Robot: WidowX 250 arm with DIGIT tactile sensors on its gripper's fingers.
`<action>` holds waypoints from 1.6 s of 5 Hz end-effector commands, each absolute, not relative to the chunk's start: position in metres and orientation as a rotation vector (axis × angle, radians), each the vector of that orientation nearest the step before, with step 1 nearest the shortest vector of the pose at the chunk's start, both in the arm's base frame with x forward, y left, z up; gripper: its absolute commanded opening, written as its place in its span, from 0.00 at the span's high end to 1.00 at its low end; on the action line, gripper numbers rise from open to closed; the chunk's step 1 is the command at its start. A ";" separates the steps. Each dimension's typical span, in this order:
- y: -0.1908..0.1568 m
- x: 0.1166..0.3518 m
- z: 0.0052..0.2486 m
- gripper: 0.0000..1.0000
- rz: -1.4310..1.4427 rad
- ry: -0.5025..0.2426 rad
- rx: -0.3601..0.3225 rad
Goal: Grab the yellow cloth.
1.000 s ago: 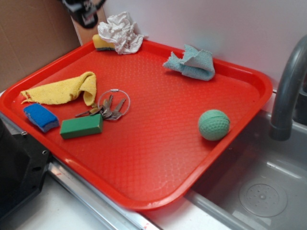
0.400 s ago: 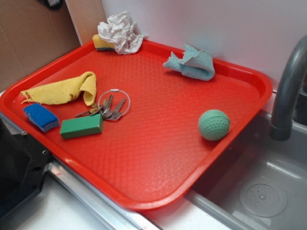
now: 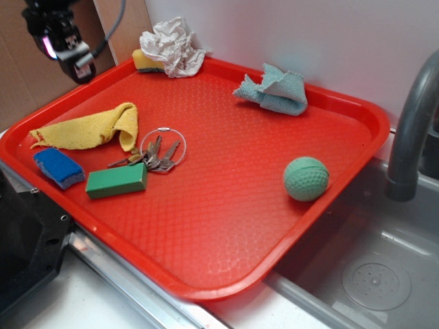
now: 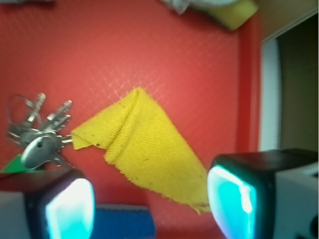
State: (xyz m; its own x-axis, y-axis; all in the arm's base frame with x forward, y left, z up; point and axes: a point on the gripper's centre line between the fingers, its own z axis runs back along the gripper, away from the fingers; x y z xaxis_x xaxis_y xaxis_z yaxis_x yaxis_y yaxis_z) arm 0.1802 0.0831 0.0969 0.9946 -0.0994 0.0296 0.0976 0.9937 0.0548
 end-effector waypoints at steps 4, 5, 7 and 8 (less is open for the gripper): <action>0.068 0.188 0.027 1.00 -0.164 0.005 0.024; 0.066 0.190 0.028 1.00 -0.157 0.005 0.029; 0.068 0.191 0.028 1.00 -0.177 0.019 0.042; 0.070 0.190 0.035 1.00 -0.157 0.016 0.058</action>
State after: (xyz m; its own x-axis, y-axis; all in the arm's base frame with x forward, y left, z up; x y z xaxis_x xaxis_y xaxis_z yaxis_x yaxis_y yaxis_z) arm 0.1782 0.0713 0.0261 0.9901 -0.1229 -0.0673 0.1251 0.9917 0.0290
